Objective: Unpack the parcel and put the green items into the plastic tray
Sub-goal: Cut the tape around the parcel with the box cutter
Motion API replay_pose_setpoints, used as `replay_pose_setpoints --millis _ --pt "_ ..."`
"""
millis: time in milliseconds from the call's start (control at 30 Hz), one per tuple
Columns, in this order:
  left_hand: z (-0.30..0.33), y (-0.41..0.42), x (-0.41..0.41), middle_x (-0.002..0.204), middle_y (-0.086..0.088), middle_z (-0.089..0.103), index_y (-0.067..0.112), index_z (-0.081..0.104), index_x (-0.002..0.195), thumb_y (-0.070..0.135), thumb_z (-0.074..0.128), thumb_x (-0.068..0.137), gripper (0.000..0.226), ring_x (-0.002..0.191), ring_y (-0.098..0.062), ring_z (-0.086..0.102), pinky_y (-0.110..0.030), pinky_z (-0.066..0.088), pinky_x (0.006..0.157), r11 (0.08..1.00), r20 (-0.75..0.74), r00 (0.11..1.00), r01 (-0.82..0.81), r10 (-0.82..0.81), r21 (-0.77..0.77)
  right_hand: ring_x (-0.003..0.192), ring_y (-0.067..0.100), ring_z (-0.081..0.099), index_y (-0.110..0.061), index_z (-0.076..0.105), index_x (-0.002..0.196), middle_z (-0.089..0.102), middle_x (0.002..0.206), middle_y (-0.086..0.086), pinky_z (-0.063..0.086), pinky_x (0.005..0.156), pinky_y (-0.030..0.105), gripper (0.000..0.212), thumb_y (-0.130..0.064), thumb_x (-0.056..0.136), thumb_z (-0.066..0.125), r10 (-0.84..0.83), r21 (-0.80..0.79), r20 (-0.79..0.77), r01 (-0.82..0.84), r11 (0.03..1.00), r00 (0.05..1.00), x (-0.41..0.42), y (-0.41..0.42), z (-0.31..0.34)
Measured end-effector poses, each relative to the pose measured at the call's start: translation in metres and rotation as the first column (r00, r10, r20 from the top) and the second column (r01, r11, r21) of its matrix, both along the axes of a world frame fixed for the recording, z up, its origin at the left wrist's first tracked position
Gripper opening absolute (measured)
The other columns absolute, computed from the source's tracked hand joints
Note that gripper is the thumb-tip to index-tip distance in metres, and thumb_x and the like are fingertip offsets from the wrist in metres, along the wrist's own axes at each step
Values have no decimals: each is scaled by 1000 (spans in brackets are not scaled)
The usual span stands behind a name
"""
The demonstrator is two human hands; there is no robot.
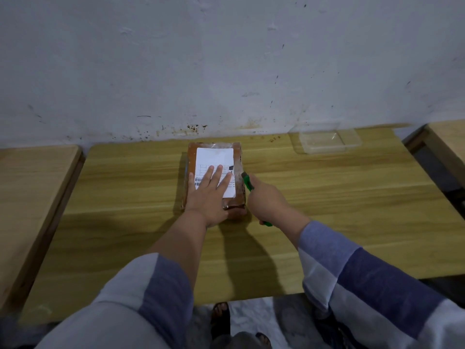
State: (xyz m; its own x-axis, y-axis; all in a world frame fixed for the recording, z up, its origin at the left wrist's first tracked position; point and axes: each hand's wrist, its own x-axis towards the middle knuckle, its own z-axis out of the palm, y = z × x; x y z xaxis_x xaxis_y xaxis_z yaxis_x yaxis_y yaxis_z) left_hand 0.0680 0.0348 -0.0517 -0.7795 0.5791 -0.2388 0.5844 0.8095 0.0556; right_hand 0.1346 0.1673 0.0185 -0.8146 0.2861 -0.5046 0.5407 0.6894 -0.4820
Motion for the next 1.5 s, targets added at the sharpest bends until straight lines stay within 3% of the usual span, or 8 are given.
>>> replay_pose_setpoints --millis 133,233,367,567,833,967,1200,1500 --pt "0 3 2 159 3 -23 29 -10 152 83 28 75 101 145 -18 -24 -59 -12 113 1000 1 1000 -18 18 -23 56 22 53 -30 14 149 59 116 16 37 29 22 68 -5 93 41 32 40 58 -35 999 998 12 -6 -2" --pt "-4 7 2 159 2 -21 29 -7 153 79 33 81 96 146 -19 -22 -61 -9 114 999 -26 998 -53 53 -10 76 30 62 -31 12 150 61 117 17 53 49 32 64 -10 95 37 71 80 57 -76 994 996 28 -13 -14" --pt "-4 12 3 160 3 -19 30 -6 153 87 28 73 104 146 -18 -20 -61 -11 114 996 -11 996 -86 86 23 55 22 54 -30 21 148 58 122 17 41 30 24 58 -10 96 35 59 56 61 -63 996 996 24 1 -5" --pt "3 15 4 161 4 -14 29 -3 153 88 36 70 109 147 -16 -17 -57 -13 113 992 35 995 -100 98 74 62 25 56 -41 20 147 50 135 15 46 41 29 62 -8 95 32 -15 51 40 13 999 999 32 17 -1" --pt "13 -51 -1 161 9 -3 27 7 153 77 45 77 98 148 -11 -7 -52 -4 119 993 -41 999 4 1 117 59 17 51 -39 13 147 58 95 10 40 47 28 57 -15 99 33 147 105 -61 -140 985 987 39 26 -3" --pt "7 -69 0 160 11 -4 28 8 153 71 45 81 92 148 -10 -6 -50 -2 119 987 -30 999 -21 26 160 75 25 53 -24 36 136 64 101 13 39 63 31 39 -19 98 43 271 96 -156 -258 961 950 39 18 -2" --pt "8 -67 4 161 8 -4 25 8 153 64 47 85 88 148 -14 -4 -47 3 119 982 -9 999 -37 40 185 111 24 58 -31 52 130 60 129 -1 49 83 35 38 -24 93 53 455 273 -297 -382 883 839 37 3 -8" --pt "8 -33 13 162 5 0 24 8 153 70 32 89 83 149 -15 -3 -47 3 119 988 -111 985 -125 135 90 87 28 61 -28 40 140 66 103 12 42 70 29 47 -12 96 45 -122 -107 -384 87 990 915 34 20 -34"
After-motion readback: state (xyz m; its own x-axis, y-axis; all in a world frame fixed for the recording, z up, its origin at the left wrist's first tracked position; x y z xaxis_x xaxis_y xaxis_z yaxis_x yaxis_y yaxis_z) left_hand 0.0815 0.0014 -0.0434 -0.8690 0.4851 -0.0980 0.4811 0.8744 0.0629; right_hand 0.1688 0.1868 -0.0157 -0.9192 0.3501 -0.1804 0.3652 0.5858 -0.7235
